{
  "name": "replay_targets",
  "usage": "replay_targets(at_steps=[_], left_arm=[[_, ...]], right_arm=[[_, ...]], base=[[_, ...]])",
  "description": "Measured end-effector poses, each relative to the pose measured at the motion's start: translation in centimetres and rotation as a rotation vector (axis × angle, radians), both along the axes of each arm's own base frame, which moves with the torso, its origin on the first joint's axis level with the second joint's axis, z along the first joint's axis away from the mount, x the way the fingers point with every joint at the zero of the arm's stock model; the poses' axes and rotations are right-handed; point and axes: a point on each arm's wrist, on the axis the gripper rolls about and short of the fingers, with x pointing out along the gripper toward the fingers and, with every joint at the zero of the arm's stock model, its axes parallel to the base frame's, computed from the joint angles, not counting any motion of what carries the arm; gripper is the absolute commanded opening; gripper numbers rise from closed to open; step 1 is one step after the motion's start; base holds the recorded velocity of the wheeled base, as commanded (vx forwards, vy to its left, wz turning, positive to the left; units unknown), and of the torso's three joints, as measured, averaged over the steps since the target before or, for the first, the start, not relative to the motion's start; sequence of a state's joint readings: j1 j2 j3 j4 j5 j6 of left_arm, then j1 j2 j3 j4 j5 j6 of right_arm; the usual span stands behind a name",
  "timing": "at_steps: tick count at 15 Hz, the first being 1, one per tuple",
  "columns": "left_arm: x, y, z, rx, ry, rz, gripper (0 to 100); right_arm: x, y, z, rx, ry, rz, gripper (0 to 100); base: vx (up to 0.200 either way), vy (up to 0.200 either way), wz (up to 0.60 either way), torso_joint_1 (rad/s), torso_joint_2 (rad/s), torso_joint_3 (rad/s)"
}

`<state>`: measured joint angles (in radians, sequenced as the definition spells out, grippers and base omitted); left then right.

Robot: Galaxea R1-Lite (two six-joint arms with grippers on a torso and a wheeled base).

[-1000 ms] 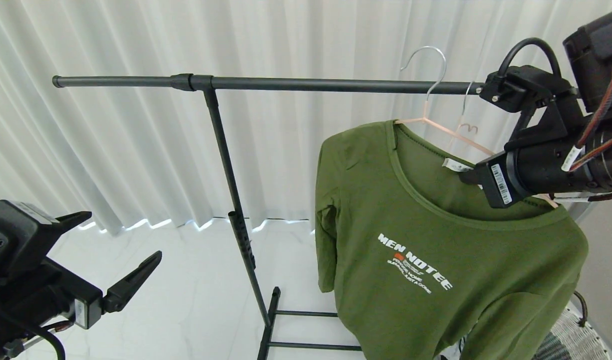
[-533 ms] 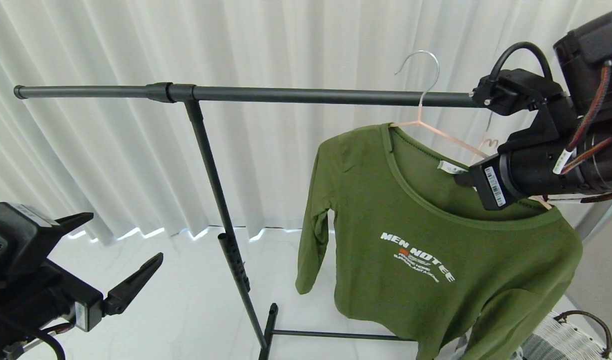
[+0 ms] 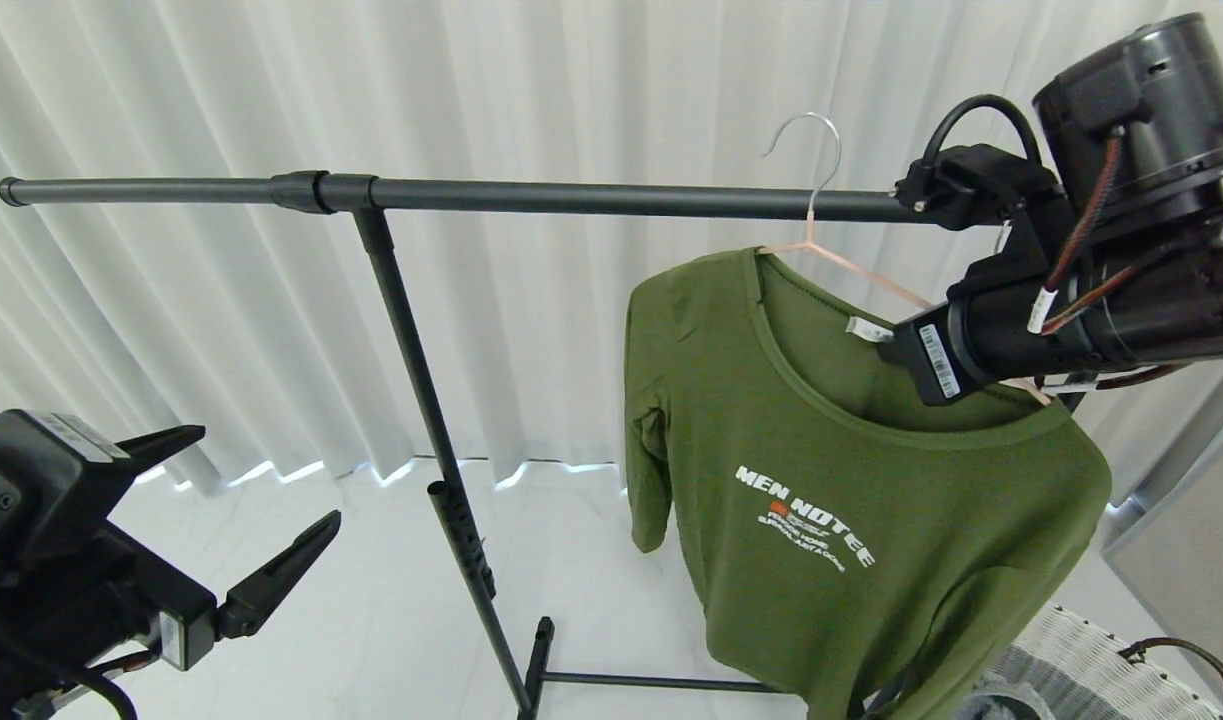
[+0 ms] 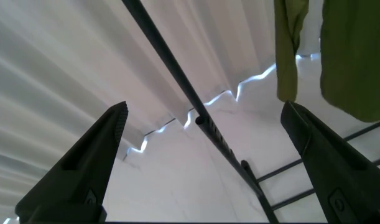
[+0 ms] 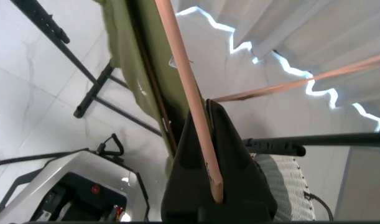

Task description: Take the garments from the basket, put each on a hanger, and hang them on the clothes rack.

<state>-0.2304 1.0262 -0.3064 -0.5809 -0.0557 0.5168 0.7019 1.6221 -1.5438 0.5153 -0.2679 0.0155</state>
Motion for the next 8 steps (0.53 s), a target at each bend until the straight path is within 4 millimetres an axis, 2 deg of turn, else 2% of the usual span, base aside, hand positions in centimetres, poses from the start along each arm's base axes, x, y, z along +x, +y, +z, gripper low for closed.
replay_targets(at_steps=[8], left_arm=[[-0.1,-0.1,0.0,-0.001,0.001,-0.008,100]], right_arm=[[4.2,1.8,-1.9,-0.025,0.041,-0.051,0]], base=[[0.000,0.000,0.00,0.000,0.00,0.000]])
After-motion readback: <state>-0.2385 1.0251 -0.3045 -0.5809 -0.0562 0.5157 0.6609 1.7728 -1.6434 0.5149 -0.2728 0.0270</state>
